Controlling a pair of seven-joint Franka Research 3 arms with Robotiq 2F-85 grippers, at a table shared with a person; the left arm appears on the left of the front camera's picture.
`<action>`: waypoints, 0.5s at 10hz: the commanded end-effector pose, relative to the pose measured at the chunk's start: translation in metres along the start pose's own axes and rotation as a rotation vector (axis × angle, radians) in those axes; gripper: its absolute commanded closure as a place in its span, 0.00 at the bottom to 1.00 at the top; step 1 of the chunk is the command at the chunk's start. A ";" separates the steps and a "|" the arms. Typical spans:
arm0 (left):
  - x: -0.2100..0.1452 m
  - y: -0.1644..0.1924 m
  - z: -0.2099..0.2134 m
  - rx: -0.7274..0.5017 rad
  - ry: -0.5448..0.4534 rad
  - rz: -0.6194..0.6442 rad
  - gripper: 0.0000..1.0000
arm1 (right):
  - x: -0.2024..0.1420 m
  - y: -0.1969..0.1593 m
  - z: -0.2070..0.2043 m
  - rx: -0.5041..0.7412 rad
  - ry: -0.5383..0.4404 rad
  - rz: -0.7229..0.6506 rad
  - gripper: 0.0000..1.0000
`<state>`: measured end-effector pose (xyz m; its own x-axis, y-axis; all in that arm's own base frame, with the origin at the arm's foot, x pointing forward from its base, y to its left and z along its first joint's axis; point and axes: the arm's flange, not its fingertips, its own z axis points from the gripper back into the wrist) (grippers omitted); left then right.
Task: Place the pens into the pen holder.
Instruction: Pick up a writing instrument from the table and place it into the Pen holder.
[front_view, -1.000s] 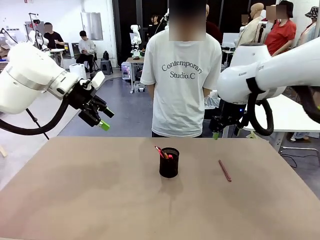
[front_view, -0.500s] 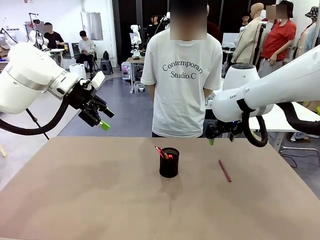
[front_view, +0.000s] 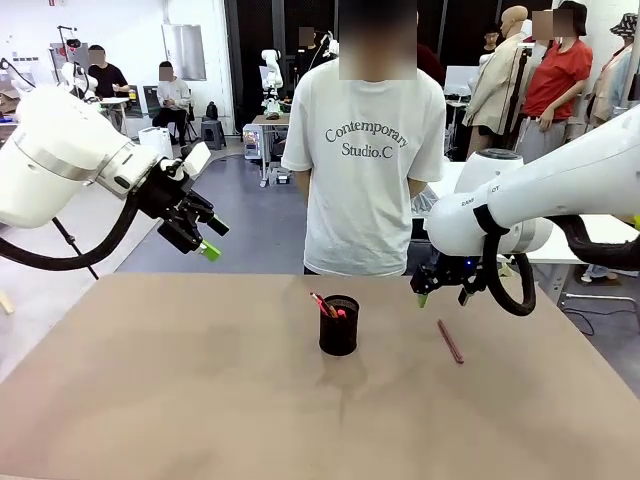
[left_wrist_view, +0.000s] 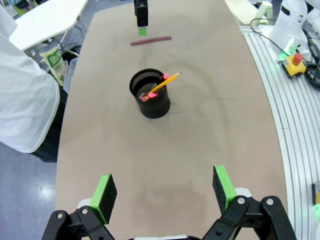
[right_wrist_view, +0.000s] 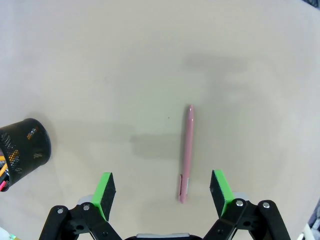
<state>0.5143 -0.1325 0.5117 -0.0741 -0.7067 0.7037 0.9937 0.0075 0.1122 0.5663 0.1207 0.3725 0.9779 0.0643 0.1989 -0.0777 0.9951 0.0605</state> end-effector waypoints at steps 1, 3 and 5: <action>0.000 -0.001 0.003 -0.004 -0.003 0.000 0.00 | 0.005 0.000 0.002 -0.018 -0.008 0.005 0.00; 0.000 -0.001 0.003 -0.004 -0.003 0.000 0.00 | 0.005 0.000 0.002 -0.018 -0.008 0.005 0.00; 0.000 -0.001 0.003 -0.004 -0.003 0.000 0.00 | 0.005 0.000 0.002 -0.018 -0.008 0.005 0.00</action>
<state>0.5143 -0.1325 0.5118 -0.0741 -0.7067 0.7037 0.9937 0.0075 0.1122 0.5667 0.1207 0.3732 0.9773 0.0670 0.2009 -0.0801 0.9951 0.0579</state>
